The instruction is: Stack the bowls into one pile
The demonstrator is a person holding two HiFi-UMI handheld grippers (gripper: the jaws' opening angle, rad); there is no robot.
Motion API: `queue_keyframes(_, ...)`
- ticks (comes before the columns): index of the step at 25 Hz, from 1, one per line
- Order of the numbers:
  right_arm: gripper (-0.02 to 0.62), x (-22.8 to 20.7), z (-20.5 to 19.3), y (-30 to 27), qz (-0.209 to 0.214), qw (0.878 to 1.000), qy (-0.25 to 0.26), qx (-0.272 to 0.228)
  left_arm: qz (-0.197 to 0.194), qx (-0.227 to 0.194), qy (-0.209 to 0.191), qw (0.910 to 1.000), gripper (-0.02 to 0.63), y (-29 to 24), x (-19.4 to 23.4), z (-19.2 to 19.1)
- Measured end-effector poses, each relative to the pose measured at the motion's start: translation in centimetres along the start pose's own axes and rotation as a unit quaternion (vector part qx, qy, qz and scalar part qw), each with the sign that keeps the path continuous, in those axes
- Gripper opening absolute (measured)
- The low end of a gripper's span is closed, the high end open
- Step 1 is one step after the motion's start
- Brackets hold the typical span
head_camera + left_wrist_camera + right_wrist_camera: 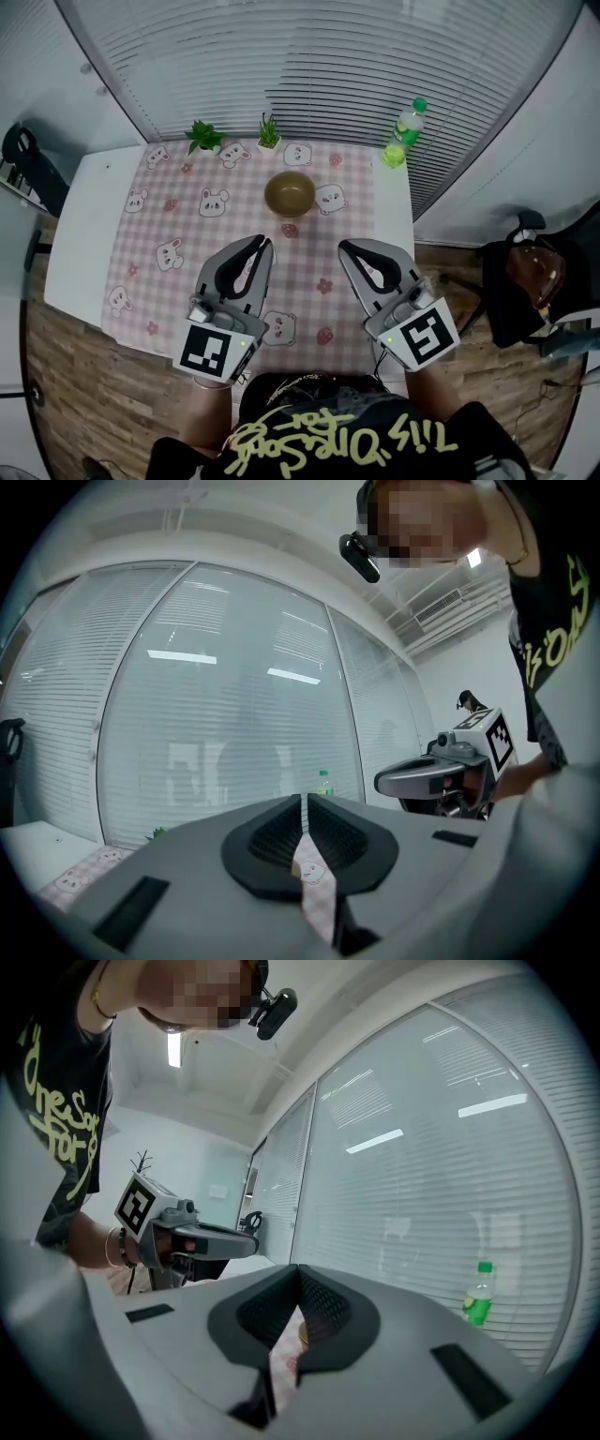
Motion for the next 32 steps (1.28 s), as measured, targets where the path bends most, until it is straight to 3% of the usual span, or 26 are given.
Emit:
queue_keyframes(2, 0.003, 0.1, -0.1, 0.2, -0.001, 1.000, 0.003, 0.004, 0.003, 0.000, 0.002, 1.0000, -0.006, 0.1, -0.3, 0.0)
queue_keyframes(32, 0.003, -0.1, -0.1, 1.3, -0.008, 1.000, 0.014, 0.006, 0.007, -0.014, 0.006, 0.9999, -0.006, 0.4, -2.1, 1.0)
Point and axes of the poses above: the fingertips, and each gripper's own axes: y backward along the fingers, x to its left, z out of its top, the point moved 5 cm from there along y, backward along the fingers, and after that the axes turned 2 degrees about z, right-handed, at the moved point
